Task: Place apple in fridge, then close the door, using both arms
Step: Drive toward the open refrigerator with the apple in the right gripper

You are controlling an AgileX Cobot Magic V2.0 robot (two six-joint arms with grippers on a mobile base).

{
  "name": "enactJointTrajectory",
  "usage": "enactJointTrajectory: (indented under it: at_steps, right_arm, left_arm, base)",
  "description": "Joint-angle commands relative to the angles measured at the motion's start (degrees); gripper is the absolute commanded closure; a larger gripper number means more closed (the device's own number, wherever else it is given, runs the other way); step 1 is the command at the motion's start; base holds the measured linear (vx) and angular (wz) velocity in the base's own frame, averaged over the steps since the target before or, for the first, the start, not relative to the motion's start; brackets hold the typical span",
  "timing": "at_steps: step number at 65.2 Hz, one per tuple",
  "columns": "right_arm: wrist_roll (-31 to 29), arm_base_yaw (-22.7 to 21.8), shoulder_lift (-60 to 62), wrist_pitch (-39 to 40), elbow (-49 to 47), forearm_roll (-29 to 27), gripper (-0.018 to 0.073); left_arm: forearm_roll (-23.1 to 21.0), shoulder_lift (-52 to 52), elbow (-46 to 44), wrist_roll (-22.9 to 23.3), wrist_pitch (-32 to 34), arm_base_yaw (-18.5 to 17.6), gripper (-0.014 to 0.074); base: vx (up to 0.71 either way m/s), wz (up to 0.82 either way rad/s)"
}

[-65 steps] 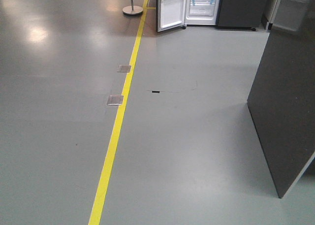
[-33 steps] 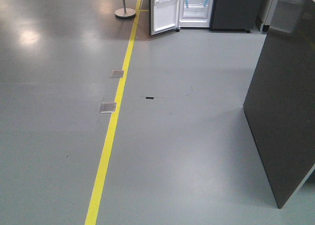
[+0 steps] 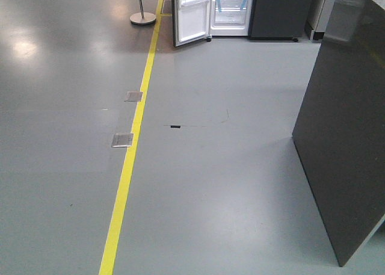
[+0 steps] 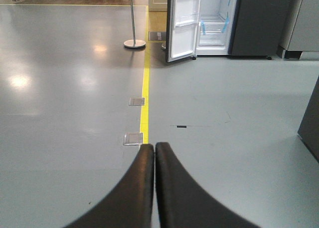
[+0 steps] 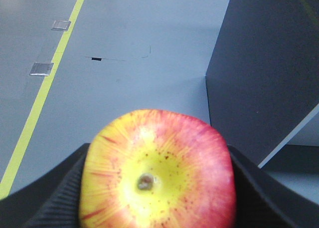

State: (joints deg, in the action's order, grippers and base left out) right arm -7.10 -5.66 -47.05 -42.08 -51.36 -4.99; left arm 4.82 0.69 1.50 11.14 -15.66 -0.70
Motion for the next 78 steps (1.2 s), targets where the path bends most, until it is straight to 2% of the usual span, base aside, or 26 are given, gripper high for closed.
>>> enactJointTrajectory:
  at_steps: [1,78]
  right_arm:
    - [-0.4,0.1,0.2,4.6,-1.7,0.0,0.0344]
    - [-0.4,0.1,0.2,4.6,-1.7,0.0,0.0344]
  left_arm:
    - [-0.3,0.8,1.2,0.2,4.2,-0.1,0.0602]
    - [-0.3,0.8,1.2,0.2,4.2,-0.1,0.0602]
  base:
    - [0.11,-0.03]
    - [0.16,-0.03]
